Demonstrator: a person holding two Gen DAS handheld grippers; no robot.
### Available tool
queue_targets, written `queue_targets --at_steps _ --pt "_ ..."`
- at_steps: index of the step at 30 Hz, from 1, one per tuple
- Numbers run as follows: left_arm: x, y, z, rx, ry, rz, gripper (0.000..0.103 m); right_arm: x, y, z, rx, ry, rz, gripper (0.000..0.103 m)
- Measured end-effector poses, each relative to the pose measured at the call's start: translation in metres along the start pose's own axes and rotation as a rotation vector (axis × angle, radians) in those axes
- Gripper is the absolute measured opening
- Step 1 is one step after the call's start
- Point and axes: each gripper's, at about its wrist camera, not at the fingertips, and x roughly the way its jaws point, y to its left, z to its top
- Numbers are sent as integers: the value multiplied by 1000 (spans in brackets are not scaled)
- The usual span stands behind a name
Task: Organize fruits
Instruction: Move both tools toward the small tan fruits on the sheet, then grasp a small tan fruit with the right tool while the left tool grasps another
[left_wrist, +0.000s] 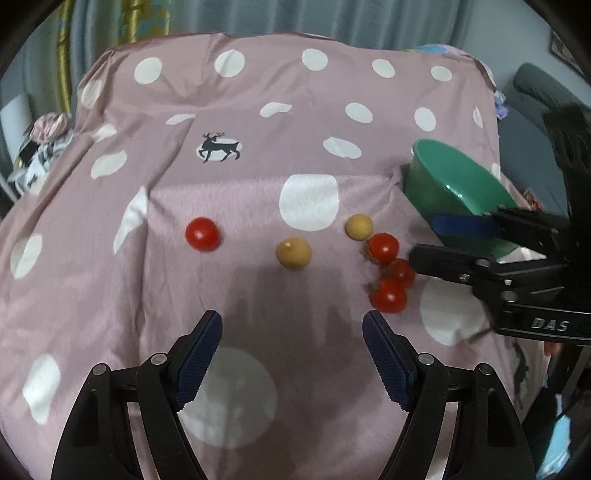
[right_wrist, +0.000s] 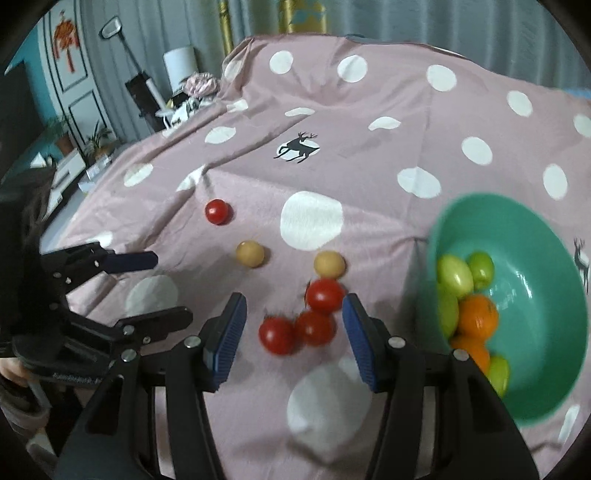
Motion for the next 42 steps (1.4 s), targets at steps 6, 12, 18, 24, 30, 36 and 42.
queue_targets --at_steps 6,12,18,24,30,36,42 --pt "15 4 9 15 22 -5 79 28 -2 16 -33 40 -26 46" --pt "29 4 19 19 28 -17 79 57 -5 28 -61 95 -50 40" --pt "40 3 30 32 35 -19 79 75 -9 36 -79 144 -113 40" --pt "44 4 36 21 62 -69 78 86 -6 41 -165 238 -178 33" --pt "48 2 41 21 82 -62 74 88 -8 40 -182 262 -148 26" --pt "59 1 44 26 120 -75 66 62 -11 42 -130 141 -112 26" --pt "66 -1 47 18 146 -83 57 32 -13 34 -86 48 -73 26"
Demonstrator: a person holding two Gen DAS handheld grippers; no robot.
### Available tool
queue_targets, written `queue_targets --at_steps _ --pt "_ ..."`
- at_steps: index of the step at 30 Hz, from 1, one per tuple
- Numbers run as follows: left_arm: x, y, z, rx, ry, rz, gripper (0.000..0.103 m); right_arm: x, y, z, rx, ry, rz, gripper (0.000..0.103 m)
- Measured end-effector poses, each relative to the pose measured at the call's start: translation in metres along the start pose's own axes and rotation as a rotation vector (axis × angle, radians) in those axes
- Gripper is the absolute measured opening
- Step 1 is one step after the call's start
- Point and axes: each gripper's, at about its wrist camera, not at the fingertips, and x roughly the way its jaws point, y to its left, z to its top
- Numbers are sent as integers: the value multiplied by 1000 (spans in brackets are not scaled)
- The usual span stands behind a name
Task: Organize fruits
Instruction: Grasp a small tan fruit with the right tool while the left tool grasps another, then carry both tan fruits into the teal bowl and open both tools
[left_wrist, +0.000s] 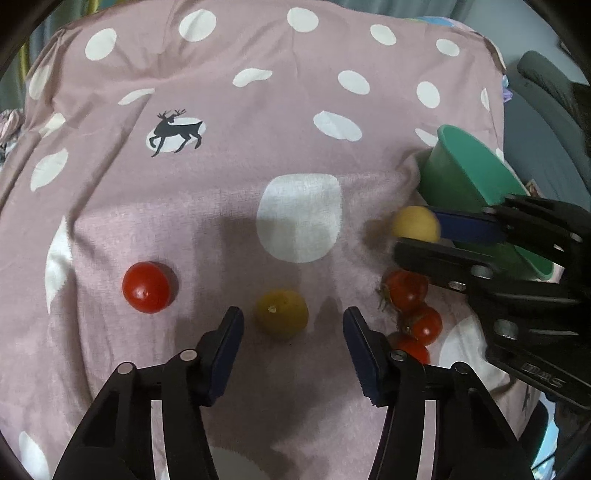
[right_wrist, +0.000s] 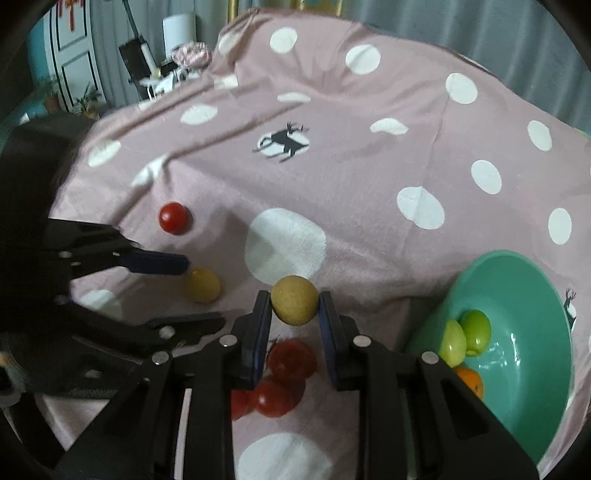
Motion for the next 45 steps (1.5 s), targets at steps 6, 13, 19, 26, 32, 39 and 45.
queue_targets --at_steps 6,13,19,26,32,39,45 --pt "7 -2 8 18 19 25 40 -23 -2 -12 44 -74 46 26" --pt "5 -6 5 31 14 30 30 -45 -7 -31 92 -120 69 26" --pt "-17 -19 -4 45 -35 14 29 -56 -9 -47 134 -127 79 26" --pt "-60 -43 -19 59 -156 63 30 -66 -4 -69 165 -136 94 26" --pt "-85 -56 -29 60 -216 78 30 -77 -5 -88 188 -128 85 26" --pt "-95 -69 -41 58 -227 93 30 -101 -18 -103 240 -171 61 26" --pt "-102 -85 -46 80 -236 111 30 -118 -31 -111 285 -205 28 26"
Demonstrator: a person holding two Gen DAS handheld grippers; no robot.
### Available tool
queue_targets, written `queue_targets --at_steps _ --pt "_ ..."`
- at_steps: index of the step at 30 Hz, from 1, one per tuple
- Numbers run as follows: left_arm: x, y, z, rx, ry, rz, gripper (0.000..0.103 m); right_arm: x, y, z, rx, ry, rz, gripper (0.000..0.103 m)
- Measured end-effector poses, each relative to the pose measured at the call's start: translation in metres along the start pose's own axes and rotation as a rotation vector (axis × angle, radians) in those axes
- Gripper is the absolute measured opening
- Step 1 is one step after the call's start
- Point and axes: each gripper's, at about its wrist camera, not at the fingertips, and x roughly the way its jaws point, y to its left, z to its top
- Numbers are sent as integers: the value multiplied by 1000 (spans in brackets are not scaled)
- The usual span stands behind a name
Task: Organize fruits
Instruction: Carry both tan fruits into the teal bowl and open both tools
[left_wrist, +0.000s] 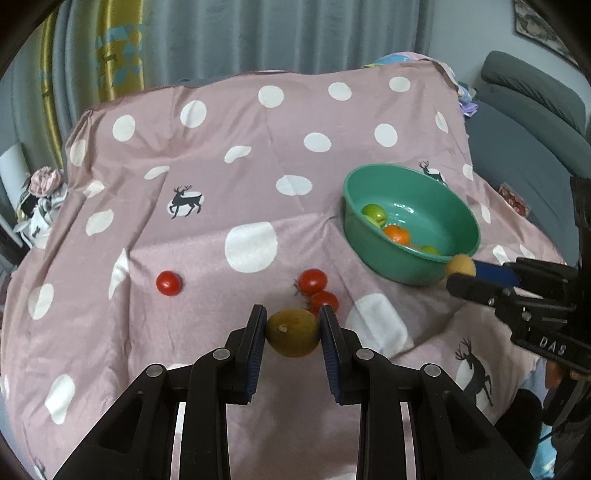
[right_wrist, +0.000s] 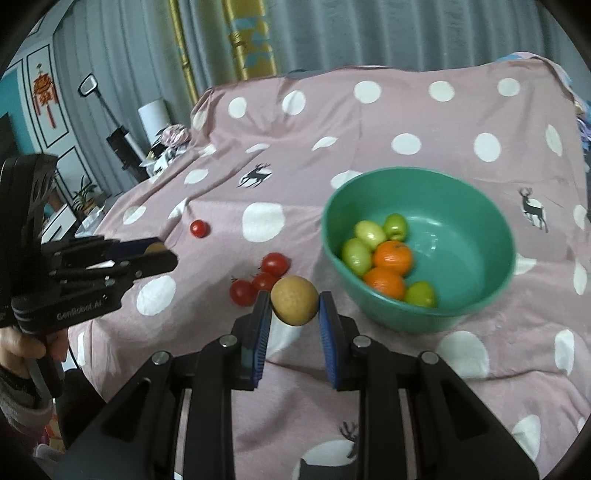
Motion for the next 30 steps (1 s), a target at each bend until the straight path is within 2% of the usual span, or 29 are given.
queue_targets --at_steps 14,30 --pt "-4 -29 5 53 -16 1 30 -25 -26 -6 63 -64 -25 26" --pt "0 -44 14 103 -15 6 30 -31 -39 -10 86 -88 -22 26"
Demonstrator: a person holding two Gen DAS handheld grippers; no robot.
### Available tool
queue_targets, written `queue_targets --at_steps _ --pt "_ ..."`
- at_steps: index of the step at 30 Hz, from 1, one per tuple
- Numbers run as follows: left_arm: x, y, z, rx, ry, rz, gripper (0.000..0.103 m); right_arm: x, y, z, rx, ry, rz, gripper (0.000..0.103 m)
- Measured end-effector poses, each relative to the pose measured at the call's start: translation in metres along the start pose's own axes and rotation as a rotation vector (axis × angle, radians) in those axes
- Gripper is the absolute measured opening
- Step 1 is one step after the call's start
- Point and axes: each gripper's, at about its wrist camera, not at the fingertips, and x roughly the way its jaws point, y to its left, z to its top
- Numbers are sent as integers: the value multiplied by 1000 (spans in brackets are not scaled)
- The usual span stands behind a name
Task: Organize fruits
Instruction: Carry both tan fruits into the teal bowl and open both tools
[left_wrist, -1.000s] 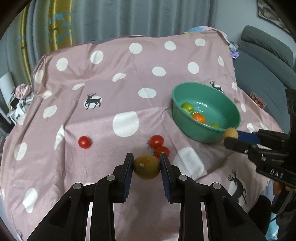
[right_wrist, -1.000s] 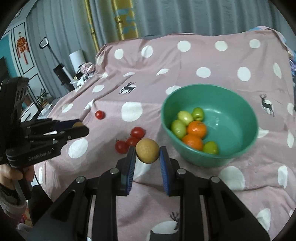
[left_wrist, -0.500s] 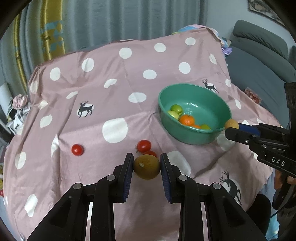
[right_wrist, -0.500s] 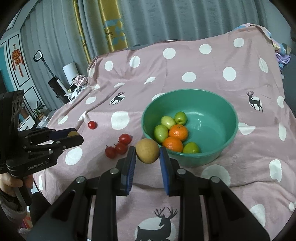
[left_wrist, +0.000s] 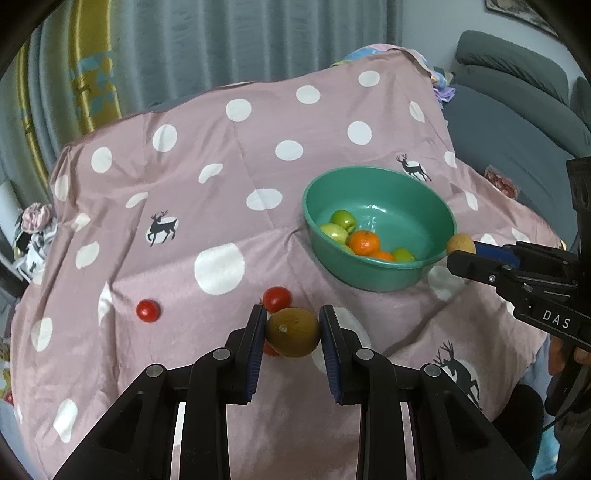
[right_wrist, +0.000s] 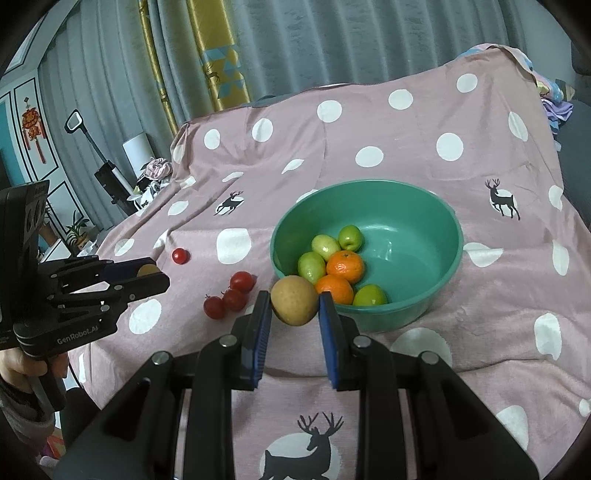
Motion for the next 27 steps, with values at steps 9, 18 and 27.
queue_targets --at_steps 9,18,27 --pt "5 -8 7 36 3 -6 30 0 -5 0 13 -1 -3 26" --pt "17 -16 24 70 -1 -32 30 6 -18 0 44 -7 -11 26" --pt "45 -39 49 125 7 -95 30 13 -34 7 51 -19 -41 27"
